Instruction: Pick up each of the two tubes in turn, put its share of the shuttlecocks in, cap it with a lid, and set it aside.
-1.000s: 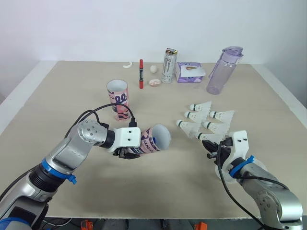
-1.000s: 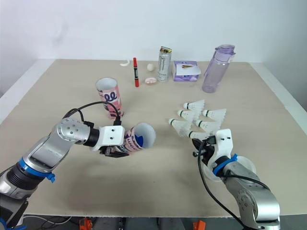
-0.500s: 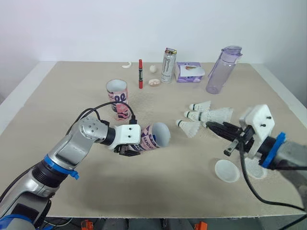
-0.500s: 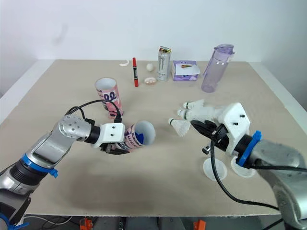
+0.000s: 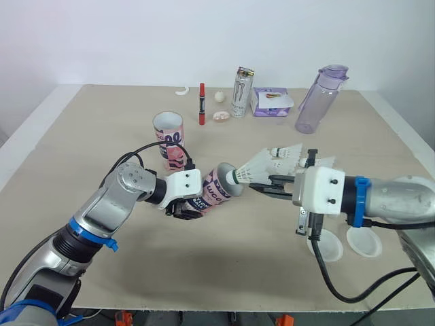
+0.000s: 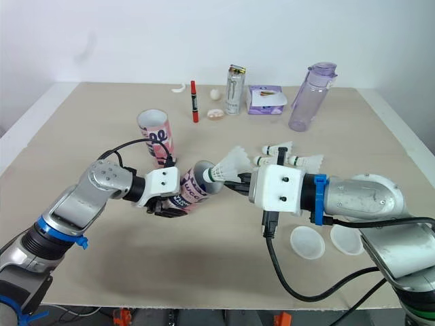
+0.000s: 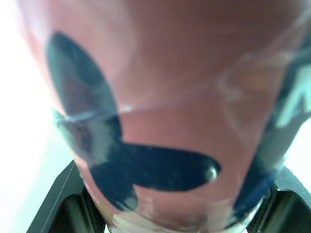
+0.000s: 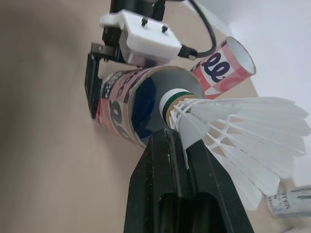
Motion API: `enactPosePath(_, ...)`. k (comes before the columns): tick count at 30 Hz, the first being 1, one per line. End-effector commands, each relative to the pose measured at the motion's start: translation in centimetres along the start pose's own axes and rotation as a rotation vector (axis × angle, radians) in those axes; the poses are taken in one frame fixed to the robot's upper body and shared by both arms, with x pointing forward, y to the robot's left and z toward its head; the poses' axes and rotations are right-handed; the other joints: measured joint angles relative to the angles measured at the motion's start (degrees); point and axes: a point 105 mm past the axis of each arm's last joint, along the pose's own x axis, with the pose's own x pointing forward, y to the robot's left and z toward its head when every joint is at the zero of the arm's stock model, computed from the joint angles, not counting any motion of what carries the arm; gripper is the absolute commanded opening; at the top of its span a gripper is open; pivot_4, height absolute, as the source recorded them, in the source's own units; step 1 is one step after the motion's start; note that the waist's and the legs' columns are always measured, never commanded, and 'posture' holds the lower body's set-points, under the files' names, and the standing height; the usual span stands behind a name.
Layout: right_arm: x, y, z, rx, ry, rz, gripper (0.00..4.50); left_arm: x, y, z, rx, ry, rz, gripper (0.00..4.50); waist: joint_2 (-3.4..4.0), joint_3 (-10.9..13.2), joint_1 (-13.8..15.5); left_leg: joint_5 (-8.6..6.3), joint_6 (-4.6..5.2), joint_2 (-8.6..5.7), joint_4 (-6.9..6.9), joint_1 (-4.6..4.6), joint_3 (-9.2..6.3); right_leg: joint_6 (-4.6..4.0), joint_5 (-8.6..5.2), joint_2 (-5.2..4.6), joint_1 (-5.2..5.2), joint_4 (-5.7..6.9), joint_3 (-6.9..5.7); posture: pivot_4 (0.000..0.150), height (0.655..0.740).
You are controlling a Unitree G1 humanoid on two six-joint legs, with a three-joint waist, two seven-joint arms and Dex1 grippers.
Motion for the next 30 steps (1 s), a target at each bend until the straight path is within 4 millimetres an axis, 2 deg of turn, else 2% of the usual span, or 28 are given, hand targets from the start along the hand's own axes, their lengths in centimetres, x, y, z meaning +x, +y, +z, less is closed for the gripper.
enactPosePath(1,0.3,-0.3,0.0,-0.083,-0.002,0.011,0.06,0.3,-0.5,0.3,0.007,-0.001,-0.010,2.87,0.00,0.00,0.04,0.00,0.00,0.00,0.00,0.00,-0.01,0.00,-0.01,0.00,0.00,0.00,0.00,0.150,0.7400)
enactPosePath(7,1.6,-0.6,0.0,-0.150,-0.018,0.060,0.06,0.3,-0.6,0.0,0.018,0.014,-0.003,2.87,0.00,0.01,0.10,0.00,0.00,0.00,0.01,-0.01,-0.02,0.00,0.01,0.01,-0.01,0.01,-0.02,0.150,0.7400)
enactPosePath(10,2.0,-0.7,0.4,-0.165,-0.031,0.080,1.01,0.3,-0.7,-0.1,0.019,0.016,-0.004,2.87,0.00,0.01,0.13,0.00,0.00,0.01,0.01,0.00,0.01,-0.01,0.02,0.01,-0.01,0.01,-0.01,0.150,0.7400)
enactPosePath(13,1.6,-0.7,0.9,-0.151,-0.051,0.094,2.18,0.3,-0.9,-0.3,0.015,0.019,-0.003,2.87,0.00,0.01,0.18,0.00,0.00,0.01,0.00,-0.01,-0.01,0.00,-0.01,0.01,0.00,0.01,-0.02,0.150,0.7400)
enactPosePath(16,0.8,-0.7,1.6,-0.055,-0.103,0.086,2.98,0.3,-1.0,-0.5,0.010,0.023,-0.002,2.87,-0.01,0.01,0.24,0.00,0.00,0.01,-0.01,-0.02,-0.02,0.00,-0.03,0.01,0.01,0.01,-0.02,0.150,0.7400)
enactPosePath(17,0.5,-0.9,1.7,0.001,-0.124,0.062,3.64,0.2,-1.0,-0.6,0.009,0.024,-0.001,2.87,-0.01,0.01,0.25,0.00,0.00,0.01,-0.02,-0.02,-0.05,-0.01,-0.05,0.01,0.03,0.01,-0.03,0.150,0.7400)
enactPosePath(18,0.3,-1.2,1.7,0.068,-0.142,0.024,3.94,0.2,-1.0,-0.6,0.008,0.026,0.000,2.87,-0.01,0.01,0.25,-0.01,0.00,0.02,-0.02,-0.02,-0.05,-0.02,-0.05,0.02,0.02,0.01,-0.03,0.150,0.7400)
enactPosePath(19,-0.2,-1.6,1.1,0.180,-0.163,-0.050,4.47,0.1,-0.9,-0.7,0.007,0.028,0.002,2.87,-0.01,0.01,0.25,0.00,0.00,0.02,-0.04,-0.02,-0.08,-0.03,-0.06,0.04,0.02,0.02,-0.05,0.150,0.7400)
enactPosePath(22,-1.5,-2.1,-2.1,0.481,-0.168,-0.272,4.47,0.0,-0.9,-0.9,0.006,0.032,0.004,2.87,-0.46,-0.19,0.45,-0.01,0.00,0.06,-0.04,-0.01,-0.19,-0.09,-0.10,0.10,0.06,0.07,-0.12,0.150,0.7400)
enactPosePath(27,-1.5,1.0,-8.6,0.844,-0.008,-0.529,4.47,-0.1,-0.9,-0.9,0.011,0.035,0.001,2.87,-0.44,-0.19,0.42,-0.01,0.00,0.06,-0.09,0.03,-0.16,-0.12,-0.11,0.11,0.02,0.13,-0.09,0.150,0.7400)
enactPosePath(30,-1.1,2.3,-10.4,0.928,0.052,-0.613,4.47,-0.1,-0.9,-1.0,0.012,0.038,0.001,2.87,-0.25,-0.16,0.24,-0.01,0.00,0.10,-0.09,0.09,-0.15,-0.18,-0.08,0.17,-0.01,0.19,-0.09,0.150,0.7400)
